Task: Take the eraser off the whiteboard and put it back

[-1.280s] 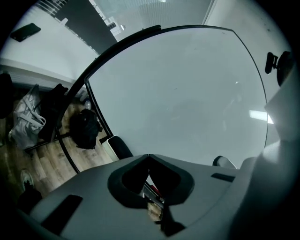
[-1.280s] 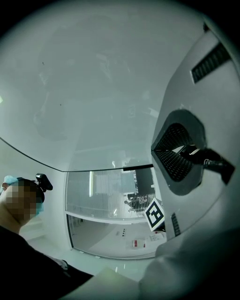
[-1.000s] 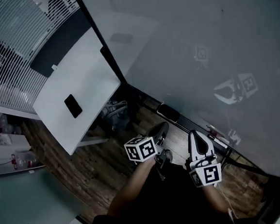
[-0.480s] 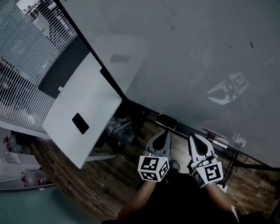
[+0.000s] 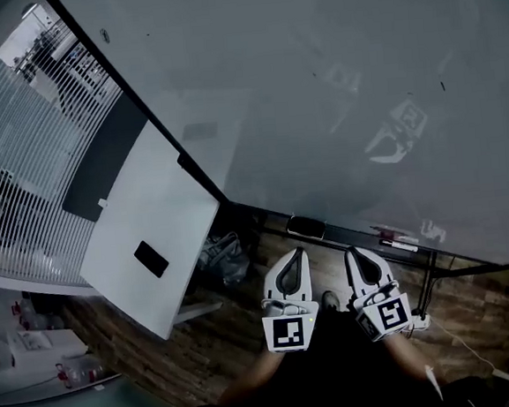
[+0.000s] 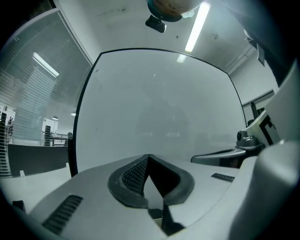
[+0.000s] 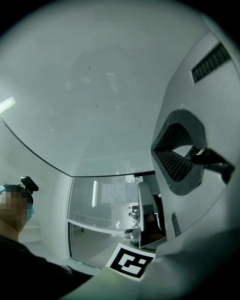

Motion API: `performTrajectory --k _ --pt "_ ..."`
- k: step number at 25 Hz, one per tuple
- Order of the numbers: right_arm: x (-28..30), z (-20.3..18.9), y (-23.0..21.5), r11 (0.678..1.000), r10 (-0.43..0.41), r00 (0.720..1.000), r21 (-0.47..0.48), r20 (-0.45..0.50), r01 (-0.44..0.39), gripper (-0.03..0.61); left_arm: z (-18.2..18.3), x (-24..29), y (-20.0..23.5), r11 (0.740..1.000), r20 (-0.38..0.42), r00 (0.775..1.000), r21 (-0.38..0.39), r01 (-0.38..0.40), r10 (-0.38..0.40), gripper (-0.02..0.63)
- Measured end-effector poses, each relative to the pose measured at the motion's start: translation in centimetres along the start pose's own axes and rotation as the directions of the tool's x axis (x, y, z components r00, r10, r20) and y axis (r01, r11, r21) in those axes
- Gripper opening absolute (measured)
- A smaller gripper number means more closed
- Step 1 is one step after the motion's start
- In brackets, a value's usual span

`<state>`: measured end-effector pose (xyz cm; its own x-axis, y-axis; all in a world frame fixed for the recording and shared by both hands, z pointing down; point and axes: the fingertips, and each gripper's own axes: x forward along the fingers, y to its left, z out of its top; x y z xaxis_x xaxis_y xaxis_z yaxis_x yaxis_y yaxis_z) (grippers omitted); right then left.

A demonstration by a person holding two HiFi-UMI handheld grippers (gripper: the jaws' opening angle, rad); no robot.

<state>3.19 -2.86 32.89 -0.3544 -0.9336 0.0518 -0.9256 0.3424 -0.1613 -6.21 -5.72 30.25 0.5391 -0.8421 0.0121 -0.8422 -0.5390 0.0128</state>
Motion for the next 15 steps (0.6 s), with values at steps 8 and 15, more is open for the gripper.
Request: performTrajectory --k 8,15 --pt "-0.9 -0.9 2.0 0.999 -0.048 0.999 -0.007 -0.020 0.048 0.015 -1.4 -2.5 -0.5 0.998 -0.012 0.998 -0.019 0.064 -0.064 0.008" --pt "-1.2 -0.7 3.0 0.998 -0.055 0.998 -0.020 -0.008 0.055 0.015 -1.6 -3.6 -0.1 0.997 -0.008 0.998 -0.036 0.069 -0.069 0.008"
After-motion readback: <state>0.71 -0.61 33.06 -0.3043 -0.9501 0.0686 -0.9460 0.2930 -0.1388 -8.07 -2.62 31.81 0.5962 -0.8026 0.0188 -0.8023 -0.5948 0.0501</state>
